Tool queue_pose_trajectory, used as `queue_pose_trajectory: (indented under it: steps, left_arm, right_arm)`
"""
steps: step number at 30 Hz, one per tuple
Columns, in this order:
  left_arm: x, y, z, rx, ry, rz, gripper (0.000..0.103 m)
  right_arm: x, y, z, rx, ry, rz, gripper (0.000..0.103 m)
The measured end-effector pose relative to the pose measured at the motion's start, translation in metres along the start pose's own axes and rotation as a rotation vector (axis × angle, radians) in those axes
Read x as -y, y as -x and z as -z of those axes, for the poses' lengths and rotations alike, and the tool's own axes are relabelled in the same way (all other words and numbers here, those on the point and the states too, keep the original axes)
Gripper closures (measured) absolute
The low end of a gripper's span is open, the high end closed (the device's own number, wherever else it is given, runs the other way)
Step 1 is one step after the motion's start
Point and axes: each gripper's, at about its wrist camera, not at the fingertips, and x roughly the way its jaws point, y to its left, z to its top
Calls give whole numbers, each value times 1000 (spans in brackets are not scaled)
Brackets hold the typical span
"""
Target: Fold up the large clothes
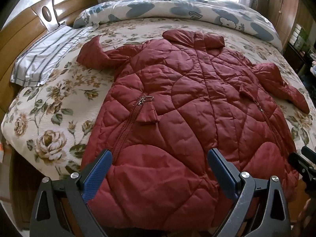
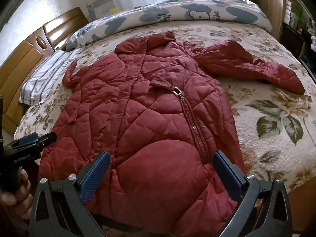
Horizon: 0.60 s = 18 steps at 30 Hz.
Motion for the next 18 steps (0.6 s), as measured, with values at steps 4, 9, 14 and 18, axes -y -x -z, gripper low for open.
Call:
queue_pose_trajectory:
  steps: [4, 9, 14, 18]
  left_arm:
    - [-1, -1, -1, 43, 6, 24, 6]
    - [-6, -8, -7, 23, 27, 55, 6]
    - [-8, -15, -14, 30, 20, 46, 6]
    - [-6, -22, -20, 26, 31, 83, 6]
  right_arm:
    - [2, -1, -1, 3, -9, -10, 0]
    - [11, 0, -6, 23, -29, -16, 0]
    - [33, 1, -16, 50, -73, -30, 0]
    - [67, -2, -28, 83, -131, -18, 0]
